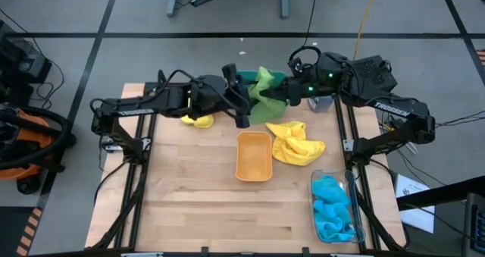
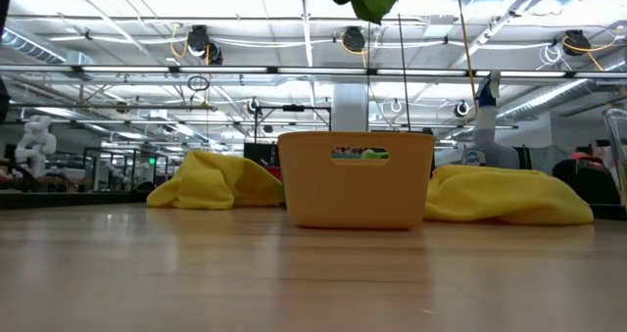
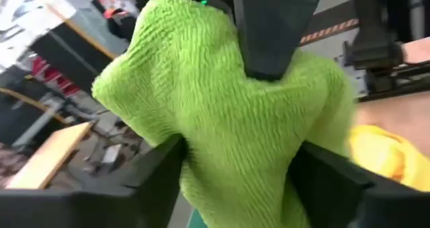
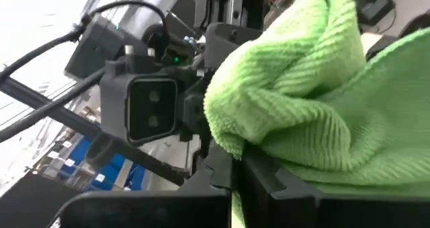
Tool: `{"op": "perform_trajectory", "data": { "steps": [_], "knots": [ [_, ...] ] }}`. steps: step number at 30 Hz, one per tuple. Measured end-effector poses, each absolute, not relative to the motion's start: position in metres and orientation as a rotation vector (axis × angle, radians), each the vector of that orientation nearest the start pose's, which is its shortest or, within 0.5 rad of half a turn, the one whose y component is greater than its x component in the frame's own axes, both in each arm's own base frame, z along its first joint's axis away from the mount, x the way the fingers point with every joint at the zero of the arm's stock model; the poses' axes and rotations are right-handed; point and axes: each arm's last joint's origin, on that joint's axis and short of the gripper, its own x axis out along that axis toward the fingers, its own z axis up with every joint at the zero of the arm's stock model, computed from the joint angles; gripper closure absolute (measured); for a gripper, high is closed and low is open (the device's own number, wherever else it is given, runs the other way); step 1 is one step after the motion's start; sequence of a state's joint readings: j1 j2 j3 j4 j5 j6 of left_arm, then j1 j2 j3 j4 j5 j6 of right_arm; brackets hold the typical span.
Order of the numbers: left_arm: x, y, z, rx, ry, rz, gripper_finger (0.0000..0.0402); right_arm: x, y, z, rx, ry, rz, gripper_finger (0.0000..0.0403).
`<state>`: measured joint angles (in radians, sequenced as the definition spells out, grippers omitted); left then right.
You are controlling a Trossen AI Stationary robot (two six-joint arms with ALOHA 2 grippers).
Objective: Sort microfiber towel by color & place in baskets
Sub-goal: Put the green microfiber towel into the blue bin
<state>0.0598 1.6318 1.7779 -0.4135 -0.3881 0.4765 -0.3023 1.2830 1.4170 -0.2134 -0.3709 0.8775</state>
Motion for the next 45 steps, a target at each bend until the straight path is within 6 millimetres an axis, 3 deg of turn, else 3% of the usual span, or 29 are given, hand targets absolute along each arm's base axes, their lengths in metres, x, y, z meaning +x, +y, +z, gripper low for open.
{"op": "perform_trajectory", "data": {
  "steps": [7, 9, 18, 23, 27, 31, 36, 41, 45],
  "knots": [
    [0.358, 0.051, 0.434, 0.351, 0.352, 0.287, 0.0355, 0.272, -0.076, 0.436, 0.95, 0.112, 0.011, 0.0394],
    [0.357, 0.056, 0.432, 0.281, 0.353, 0.27, 0.0381, 0.272, -0.078, 0.435, 0.966, 0.116, 0.002, 0.0382],
    [0.349, 0.075, 0.419, 0.098, 0.471, 0.201, 0.0377, 0.253, -0.087, 0.426, 0.961, 0.231, -0.101, 0.0295],
    [0.343, 0.097, 0.407, 0.008, 0.566, 0.178, 0.0379, 0.24, -0.088, 0.421, 0.949, 0.306, -0.158, 0.026],
    [0.349, 0.128, 0.392, -0.009, 0.595, 0.243, 0.0379, 0.234, -0.086, 0.425, 0.924, 0.297, -0.159, 0.0248],
    [0.361, 0.165, 0.361, -0.005, 0.664, 0.299, 0.0379, 0.231, -0.085, 0.427, 0.903, 0.291, -0.161, 0.0249],
    [0.38, 0.201, 0.305, -0.029, 0.812, 0.337, 0.0373, 0.225, -0.084, 0.43, 0.879, 0.272, -0.2, 0.0254],
    [0.392, 0.219, 0.263, -0.054, 0.907, 0.383, 0.0364, 0.22, -0.082, 0.433, 0.875, 0.26, -0.196, 0.0259],
    [0.396, 0.223, 0.252, -0.043, 0.937, 0.417, 0.0362, 0.218, -0.081, 0.434, 0.873, 0.251, -0.197, 0.0259]
  ]
}}
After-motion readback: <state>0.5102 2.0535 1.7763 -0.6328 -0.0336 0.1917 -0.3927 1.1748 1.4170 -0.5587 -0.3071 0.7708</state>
